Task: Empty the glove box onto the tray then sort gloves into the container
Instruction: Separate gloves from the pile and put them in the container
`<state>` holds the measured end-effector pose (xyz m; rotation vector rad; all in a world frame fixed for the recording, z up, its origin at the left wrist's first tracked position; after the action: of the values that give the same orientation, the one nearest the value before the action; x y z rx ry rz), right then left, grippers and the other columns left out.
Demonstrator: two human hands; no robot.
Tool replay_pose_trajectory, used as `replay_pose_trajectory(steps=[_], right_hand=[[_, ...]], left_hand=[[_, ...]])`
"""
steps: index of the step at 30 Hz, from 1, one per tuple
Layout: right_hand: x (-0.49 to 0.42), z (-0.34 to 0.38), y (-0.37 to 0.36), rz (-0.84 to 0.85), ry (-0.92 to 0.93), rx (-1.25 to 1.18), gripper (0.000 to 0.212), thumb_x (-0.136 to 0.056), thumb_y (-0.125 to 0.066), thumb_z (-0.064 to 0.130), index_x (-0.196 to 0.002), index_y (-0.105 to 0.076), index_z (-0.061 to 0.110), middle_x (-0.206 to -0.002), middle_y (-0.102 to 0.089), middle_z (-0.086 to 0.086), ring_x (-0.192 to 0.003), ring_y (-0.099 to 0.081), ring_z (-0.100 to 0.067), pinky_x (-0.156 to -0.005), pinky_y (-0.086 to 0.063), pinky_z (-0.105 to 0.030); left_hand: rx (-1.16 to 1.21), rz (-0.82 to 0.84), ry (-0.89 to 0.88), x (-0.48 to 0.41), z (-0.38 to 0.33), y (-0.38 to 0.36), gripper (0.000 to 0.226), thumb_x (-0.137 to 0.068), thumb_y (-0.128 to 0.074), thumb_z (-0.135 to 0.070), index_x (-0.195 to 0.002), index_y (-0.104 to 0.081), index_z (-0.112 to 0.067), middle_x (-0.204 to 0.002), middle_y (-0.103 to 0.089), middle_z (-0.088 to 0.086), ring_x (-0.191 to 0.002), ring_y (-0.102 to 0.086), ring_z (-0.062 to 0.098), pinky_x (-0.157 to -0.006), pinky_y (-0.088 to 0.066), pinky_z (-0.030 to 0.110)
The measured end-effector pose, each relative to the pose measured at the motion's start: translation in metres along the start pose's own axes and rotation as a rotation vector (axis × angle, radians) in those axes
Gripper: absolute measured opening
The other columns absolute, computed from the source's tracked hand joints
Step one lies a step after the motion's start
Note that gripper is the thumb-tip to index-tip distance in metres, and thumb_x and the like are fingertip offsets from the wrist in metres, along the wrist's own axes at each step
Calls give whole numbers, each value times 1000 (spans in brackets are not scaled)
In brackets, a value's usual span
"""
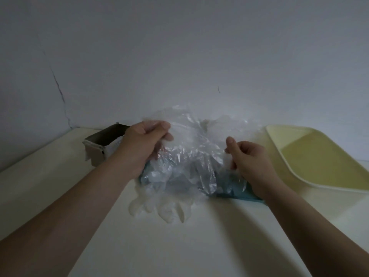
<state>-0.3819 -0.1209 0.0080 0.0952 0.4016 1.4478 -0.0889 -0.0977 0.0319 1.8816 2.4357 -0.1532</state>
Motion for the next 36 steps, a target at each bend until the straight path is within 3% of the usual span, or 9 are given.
replay_pose_trajectory(steps=[6, 10, 12, 16, 18, 22, 26, 32, 36], right_hand=[[25, 33, -59, 549, -40, -194, 54, -86, -61, 66, -118, -73, 24, -115, -77, 4, -109, -73, -14, -95, -55, -36], [45, 40, -89, 788, -67, -487, 84, -77, -74, 64, -136, -62, 5, -132, -68, -17, -125, -65, -32, -100, -55, -42], [44, 32, -92, 782, -115, -548, 87, -68, -88, 55, -134, -62, 4, -129, -69, -22, -121, -67, -34, -97, -58, -42], [33, 15, -90, 578, -137, -388, 22, -89, -78, 20, -108, -78, 8, -102, -71, -31, -85, -65, -33, -78, -57, -36], [25, 5, -82, 443, -193, -422, 11, -94, -72, 16, -97, -78, 7, -83, -71, -20, -69, -62, -25, -61, -54, -29], [19, -3, -63, 344, -171, -244, 13, -99, -63, 6, -103, -76, 9, -71, -71, -8, -52, -47, -19, -48, -34, -24], [22, -14, -61, 346, -226, -184, 9, -95, -67, 7, -94, -76, 4, -52, -50, -4, -41, -33, -14, -43, -23, -19], [32, -15, -62, 428, -195, -138, 33, -93, -75, 23, -100, -71, -9, -49, -48, 2, -37, -36, -8, -35, -29, -18], [37, -11, -61, 535, -168, -103, 44, -77, -82, 42, -103, -79, 7, -71, -59, -14, -58, -48, -22, -52, -36, -24]], left_hand=[[-20, 460, 96, 34, 4, -46, 20, -85, -74, -31, -99, -76, -17, -81, -74, 2, -59, -58, 9, -53, -46, 22], [-43, 329, 37, 29, 6, -39, 16, -98, -70, -19, -103, -75, -6, -73, -72, 3, -58, -62, 12, -54, -49, 22], [-117, 181, 30, 23, 15, -21, 15, -97, -73, -20, -99, -77, -6, -77, -76, 7, -63, -66, 18, -57, -51, 25], [-188, 269, 66, 26, 27, -24, 24, -98, -72, -28, -102, -76, -4, -87, -77, 13, -61, -61, 22, -51, -48, 28], [-152, 184, 85, 18, 32, -9, 30, -101, -67, -38, -100, -76, -10, -87, -76, 13, -64, -65, 23, -52, -50, 30], [-582, -135, -52, -3, 46, 49, 34, -100, -60, -48, -83, -68, -21, -78, -69, 4, -73, -65, 19, -66, -48, 29], [-798, 103, 128, 3, 96, 42, 50, -74, -83, -60, -107, -68, -27, -101, -72, -9, -94, -70, 14, -85, -60, 37], [-740, 106, 70, 2, 97, 39, 11, -83, -85, -27, -82, -75, -30, -79, -76, -9, -83, -73, 15, -81, -61, 35], [-695, 72, -10, 0, 74, 40, 17, -95, -73, -24, -78, -75, -26, -68, -73, -9, -65, -66, 5, -59, -48, 20]])
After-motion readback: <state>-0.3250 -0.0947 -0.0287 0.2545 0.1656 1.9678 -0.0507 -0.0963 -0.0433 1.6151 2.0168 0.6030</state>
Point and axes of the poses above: each hand's wrist, its own x-axis away from the middle knuckle, its own y-axis out of the back of the hand, z = x × y, the point moved 10 cm from there along -x, towards the middle knuckle
